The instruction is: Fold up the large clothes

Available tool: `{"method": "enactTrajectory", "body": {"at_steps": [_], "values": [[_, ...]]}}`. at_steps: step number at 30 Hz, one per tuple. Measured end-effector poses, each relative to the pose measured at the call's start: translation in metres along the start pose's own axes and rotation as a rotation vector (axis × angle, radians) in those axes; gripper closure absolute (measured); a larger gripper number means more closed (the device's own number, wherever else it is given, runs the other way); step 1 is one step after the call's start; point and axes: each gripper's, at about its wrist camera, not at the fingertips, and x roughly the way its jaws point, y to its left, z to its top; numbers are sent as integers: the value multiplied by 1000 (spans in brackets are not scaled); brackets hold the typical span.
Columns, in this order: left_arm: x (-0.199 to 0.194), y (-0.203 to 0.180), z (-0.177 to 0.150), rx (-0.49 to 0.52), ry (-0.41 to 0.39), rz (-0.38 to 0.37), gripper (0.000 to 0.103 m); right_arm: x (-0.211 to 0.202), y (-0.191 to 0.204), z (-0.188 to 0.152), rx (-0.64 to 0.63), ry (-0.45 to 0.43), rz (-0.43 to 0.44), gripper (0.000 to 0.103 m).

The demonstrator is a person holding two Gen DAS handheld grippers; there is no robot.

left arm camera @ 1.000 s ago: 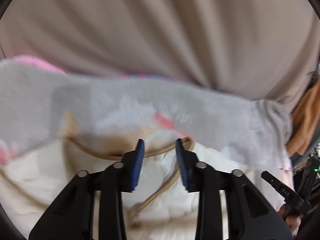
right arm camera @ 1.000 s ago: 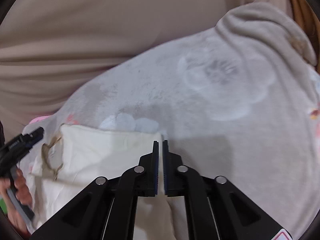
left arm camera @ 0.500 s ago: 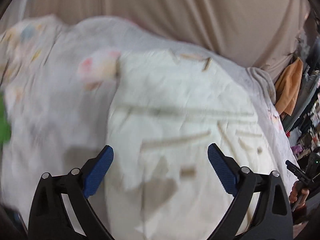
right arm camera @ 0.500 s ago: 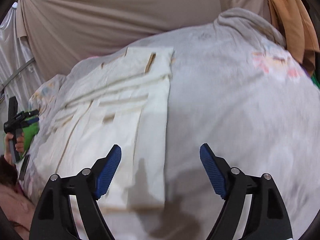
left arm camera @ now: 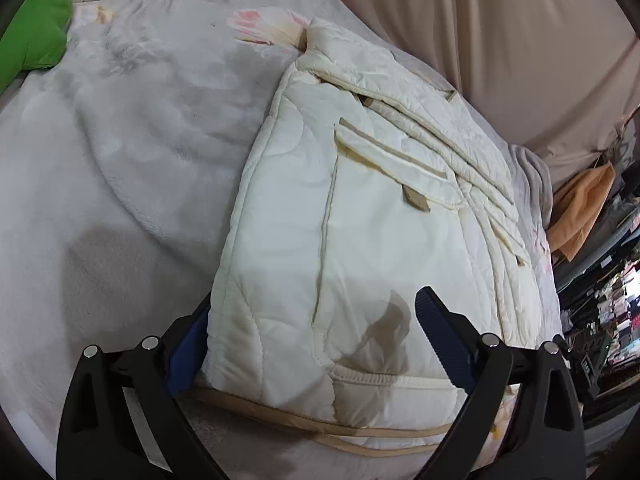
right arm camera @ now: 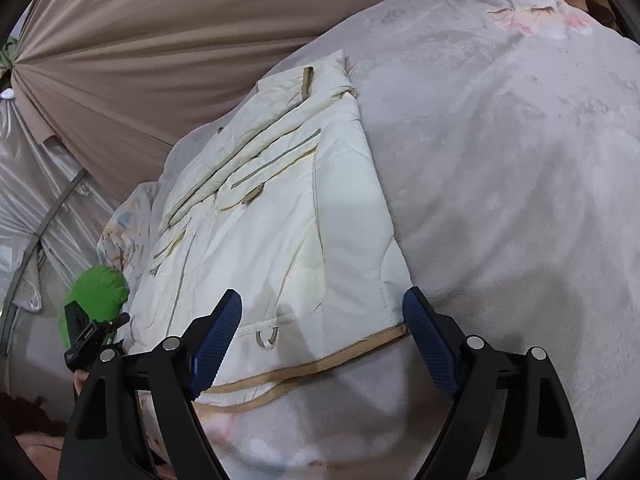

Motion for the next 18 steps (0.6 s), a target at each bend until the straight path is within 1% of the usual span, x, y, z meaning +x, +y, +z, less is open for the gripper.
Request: {"method": "enactTrajectory", "body": {"at_steps": [1, 2, 3, 4, 5, 6, 7, 8, 9, 10, 11, 12, 13, 16, 17, 18], "values": [[-1, 0, 0, -12, -12, -15, 14, 1, -1, 1, 12, -3, 1, 21], [-1, -1, 1, -15, -15, -25, 21, 2, -1, 2, 21, -9, 2, 21], [0, -2, 2, -13, -16, -29, 33, 4, -2, 5, 30, -15, 2, 21], [0, -3, 4, -12, -16, -29, 38, 6, -1, 7, 37, -20, 0, 24], [0, -4, 5, -10, -16, -31, 47, 8, 1, 7, 37, -24, -2, 26], [-1, -6, 5, -7, -20, -34, 56, 10, 5, 6, 32, -32, -17, 34], [-3, -8, 6, 2, -26, -33, 62, 11, 7, 6, 28, -40, -37, 44], [-6, -10, 7, 13, -35, -28, 70, 13, 8, 7, 22, -42, -54, 51], [-9, -12, 7, 22, -42, -29, 74, 14, 8, 7, 25, -44, -63, 71], [-14, -13, 8, 27, -53, -38, 76, 15, 6, 7, 38, -45, -58, 86], [-18, -14, 10, 28, -62, -50, 80, 14, 3, 6, 58, -50, -44, 91], [-22, -15, 11, 31, -68, -59, 86, 12, 0, 6, 79, -63, -23, 93], [-28, -17, 11, 37, -80, -69, 87, 8, 0, 5, 82, -74, -5, 96], [-45, -25, 13, 58, -113, -98, 91, -10, 6, 5, 61, -139, 33, 98], [-51, -29, 13, 65, -124, -109, 92, -18, 9, 4, 59, -169, 48, 98], [-58, -31, 14, 68, -138, -122, 93, -28, 13, 5, 55, -203, 81, 99]]}}
